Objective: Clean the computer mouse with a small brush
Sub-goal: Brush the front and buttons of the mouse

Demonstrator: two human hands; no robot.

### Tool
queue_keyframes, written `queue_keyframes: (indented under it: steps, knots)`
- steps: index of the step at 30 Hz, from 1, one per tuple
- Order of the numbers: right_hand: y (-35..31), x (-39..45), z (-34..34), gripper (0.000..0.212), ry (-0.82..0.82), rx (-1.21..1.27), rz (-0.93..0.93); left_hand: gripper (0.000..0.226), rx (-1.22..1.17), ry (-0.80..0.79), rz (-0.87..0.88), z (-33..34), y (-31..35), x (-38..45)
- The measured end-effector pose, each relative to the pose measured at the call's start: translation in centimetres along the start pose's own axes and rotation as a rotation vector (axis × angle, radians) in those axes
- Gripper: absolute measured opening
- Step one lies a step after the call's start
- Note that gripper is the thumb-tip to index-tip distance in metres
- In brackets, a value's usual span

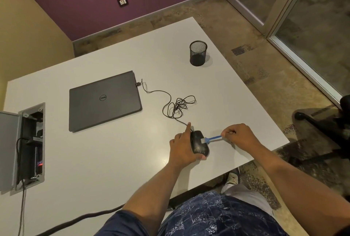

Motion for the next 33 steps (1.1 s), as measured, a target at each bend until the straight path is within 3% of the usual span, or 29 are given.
queue_keyframes:
  steps: [2, 5, 9, 12, 14, 19, 23, 28, 31, 33]
  knots:
    - [0.3, 0.0, -0.4, 0.009, 0.048, 0.014, 0.009, 0.144, 0.005, -0.003, 0.003, 0.0, 0.1, 0.0]
    - [0.5, -0.2, 0.0, 0.008, -0.021, 0.053, 0.026, 0.143, 0.003, -0.013, 0.003, -0.1, 0.2, 0.0]
    - [1.0, -0.1, -1.1, 0.011, 0.102, 0.126, 0.056, 0.143, 0.01, -0.016, -0.005, -0.3, 0.3, 0.2]
    - [0.4, -0.3, 0.1, 0.008, -0.019, 0.247, 0.073, 0.143, 0.008, -0.017, -0.006, -0.4, 0.3, 0.3]
    - [0.6, -0.5, 1.0, 0.008, -0.096, 0.186, 0.085, 0.143, 0.015, -0.016, -0.002, -0.5, 0.4, 0.4]
    - [2.0, -0.7, -0.4, 0.015, 0.048, 0.158, 0.096, 0.144, 0.004, -0.014, -0.007, -0.5, 0.3, 0.4]
    - [1.6, -1.0, 0.7, 0.011, -0.074, 0.137, 0.083, 0.144, 0.013, -0.015, -0.004, -0.5, 0.3, 0.5]
    - [1.8, -0.8, -0.6, 0.017, 0.096, 0.187, 0.09, 0.144, 0.009, -0.013, -0.005, -0.5, 0.3, 0.4]
    - [0.2, -0.9, 0.9, 0.012, -0.007, 0.256, 0.052, 0.145, 0.014, -0.011, -0.004, -0.5, 0.3, 0.5]
    - [-0.7, -0.9, 2.1, 0.009, -0.067, 0.172, 0.029, 0.145, 0.018, -0.01, -0.005, -0.5, 0.3, 0.5]
Point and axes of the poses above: each hand's wrist, its own x-axis towards the middle knuckle, its own z-axis out of the palm, y = z × x, the point moved 7 cm from there along x, towards the middle knuckle, and after that the axes turned 1 degree about -z, right-handed, at the moved point
